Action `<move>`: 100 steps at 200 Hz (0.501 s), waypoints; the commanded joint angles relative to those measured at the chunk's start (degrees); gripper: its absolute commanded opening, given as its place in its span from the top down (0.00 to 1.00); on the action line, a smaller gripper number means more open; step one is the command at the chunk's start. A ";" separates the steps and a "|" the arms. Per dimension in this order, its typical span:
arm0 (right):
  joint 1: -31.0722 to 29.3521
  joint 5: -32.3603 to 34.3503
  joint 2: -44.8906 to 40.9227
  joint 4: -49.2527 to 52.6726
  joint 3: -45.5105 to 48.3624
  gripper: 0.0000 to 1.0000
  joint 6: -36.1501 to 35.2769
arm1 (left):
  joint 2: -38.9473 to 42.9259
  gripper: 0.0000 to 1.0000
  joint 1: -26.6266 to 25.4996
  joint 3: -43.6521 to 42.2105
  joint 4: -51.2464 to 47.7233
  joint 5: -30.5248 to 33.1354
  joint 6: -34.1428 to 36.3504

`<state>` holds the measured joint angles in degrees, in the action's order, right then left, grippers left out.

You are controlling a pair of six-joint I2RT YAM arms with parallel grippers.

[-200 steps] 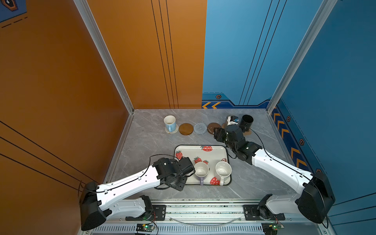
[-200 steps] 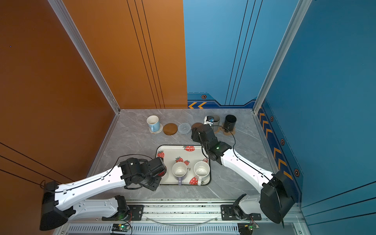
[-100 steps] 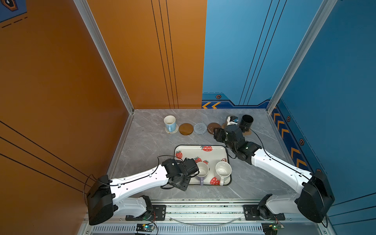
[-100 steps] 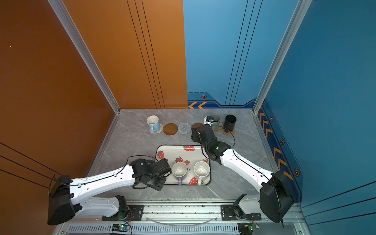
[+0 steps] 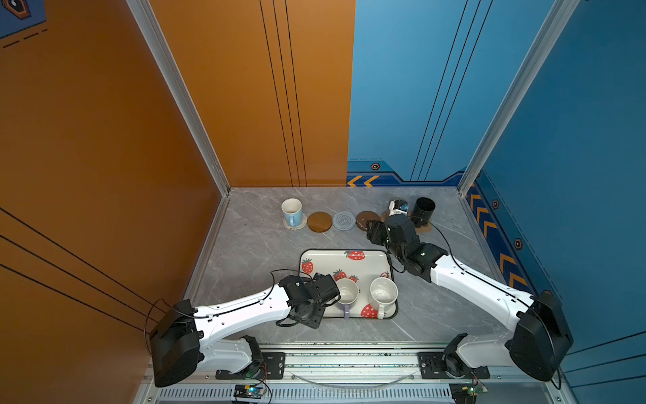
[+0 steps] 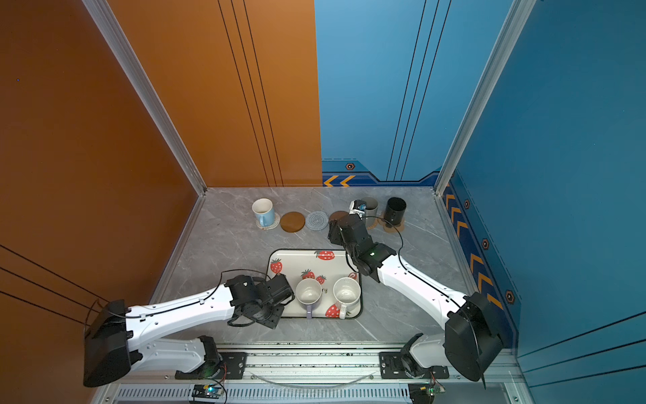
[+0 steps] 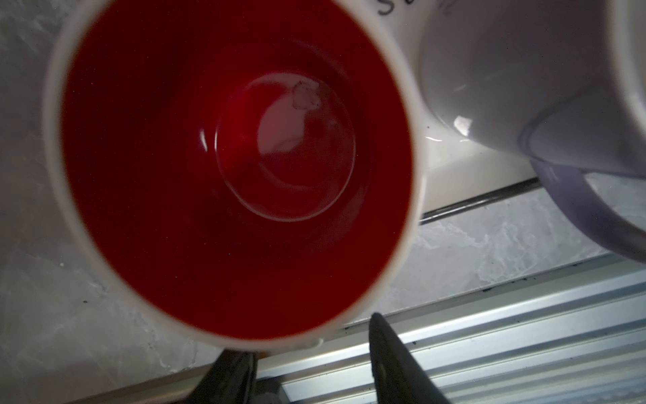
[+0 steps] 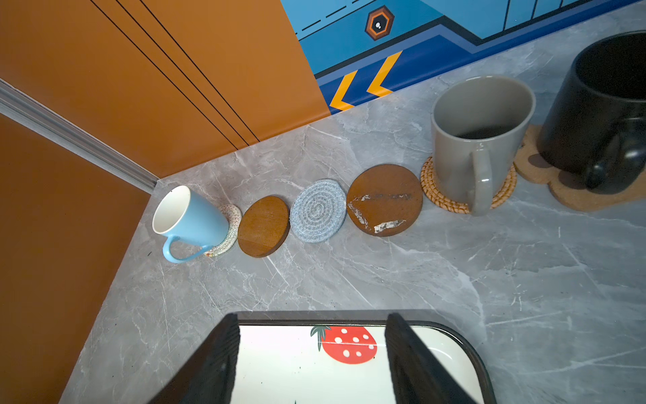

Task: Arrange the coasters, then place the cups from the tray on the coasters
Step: 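Lower the left gripper into the red-lined mug's opening and grip it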

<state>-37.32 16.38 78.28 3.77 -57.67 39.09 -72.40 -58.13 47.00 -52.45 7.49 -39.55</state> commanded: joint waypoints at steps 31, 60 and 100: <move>0.22 -0.98 0.81 -1.58 -0.60 0.35 0.99 | 0.26 0.59 1.23 -2.33 4.26 3.21 -2.00; 0.29 -1.24 1.05 -1.73 -0.73 0.35 1.03 | -0.15 0.60 1.54 -3.30 5.21 3.49 -2.37; 0.30 -1.68 1.69 -1.79 -1.21 0.35 1.07 | -0.50 0.62 1.97 -4.12 6.23 3.85 -2.70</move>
<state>-37.32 15.64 78.89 3.73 -57.67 39.13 -72.51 -56.95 43.97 -47.40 9.58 -41.50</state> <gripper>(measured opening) 0.650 0.388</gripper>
